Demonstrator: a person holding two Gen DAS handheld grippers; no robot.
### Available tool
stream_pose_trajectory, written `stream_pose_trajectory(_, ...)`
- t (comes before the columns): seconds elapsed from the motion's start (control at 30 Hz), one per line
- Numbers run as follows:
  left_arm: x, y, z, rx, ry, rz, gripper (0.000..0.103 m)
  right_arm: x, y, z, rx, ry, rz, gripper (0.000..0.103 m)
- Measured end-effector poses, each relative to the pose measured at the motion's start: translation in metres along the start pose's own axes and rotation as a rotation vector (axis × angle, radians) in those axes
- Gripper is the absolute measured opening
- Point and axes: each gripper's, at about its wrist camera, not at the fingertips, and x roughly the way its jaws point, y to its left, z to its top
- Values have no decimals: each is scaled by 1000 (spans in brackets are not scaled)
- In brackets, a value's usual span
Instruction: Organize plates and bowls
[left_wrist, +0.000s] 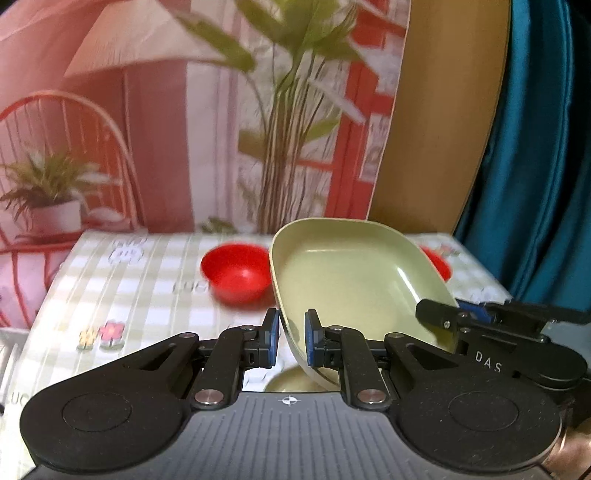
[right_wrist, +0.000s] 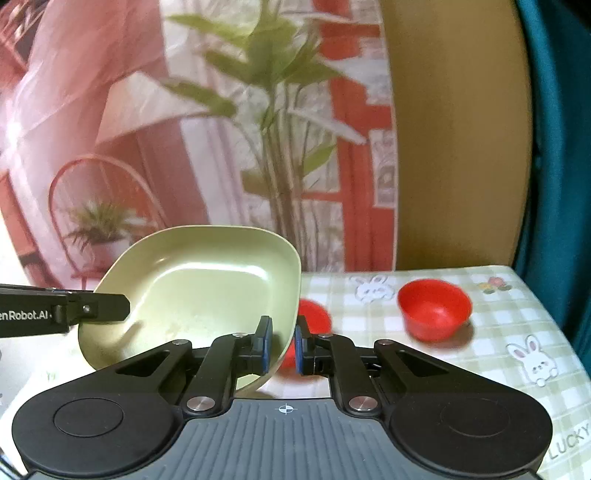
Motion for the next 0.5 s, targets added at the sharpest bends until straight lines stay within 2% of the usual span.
stream_pose_trajectory(0.1, 5, 4, -15, -13, 23, 0, 15, 8, 10, -17, -44, 35, -2, 11)
stream_pose_trajectory(0.5, 26, 9, -66, -91, 120, -8, 16, 29, 0, -63, -18, 150, 17, 11)
